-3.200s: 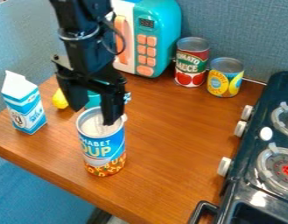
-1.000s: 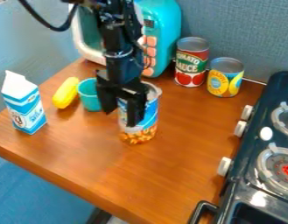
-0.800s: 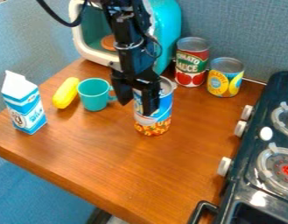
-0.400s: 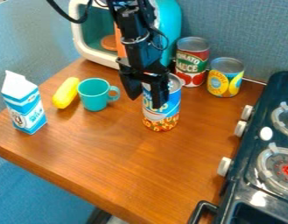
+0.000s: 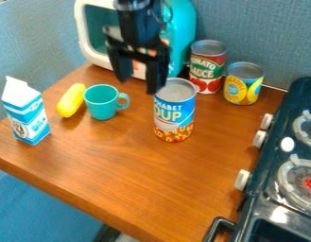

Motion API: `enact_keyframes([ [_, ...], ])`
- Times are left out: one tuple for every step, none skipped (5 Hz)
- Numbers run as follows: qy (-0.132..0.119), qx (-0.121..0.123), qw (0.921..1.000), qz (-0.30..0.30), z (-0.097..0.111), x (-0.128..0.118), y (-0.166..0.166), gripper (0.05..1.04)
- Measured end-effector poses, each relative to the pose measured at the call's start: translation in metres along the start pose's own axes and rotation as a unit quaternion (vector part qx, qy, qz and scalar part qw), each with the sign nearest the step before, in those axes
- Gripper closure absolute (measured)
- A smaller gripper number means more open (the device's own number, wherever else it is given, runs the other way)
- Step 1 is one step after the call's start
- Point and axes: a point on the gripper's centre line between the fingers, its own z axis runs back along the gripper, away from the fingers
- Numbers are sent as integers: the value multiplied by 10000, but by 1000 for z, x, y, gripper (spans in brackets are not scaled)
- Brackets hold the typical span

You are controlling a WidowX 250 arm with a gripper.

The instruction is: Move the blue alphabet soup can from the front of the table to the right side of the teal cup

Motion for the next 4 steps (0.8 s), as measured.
enact_keyframes([
  [-96, 35, 9999, 27, 17, -19, -2, 83],
  [142, 44, 9998, 156, 12, -33, 12, 83],
  [308, 73, 9992, 241, -2, -48, 28, 83],
  [301, 131, 9986, 403, -5, -60, 47, 83],
])
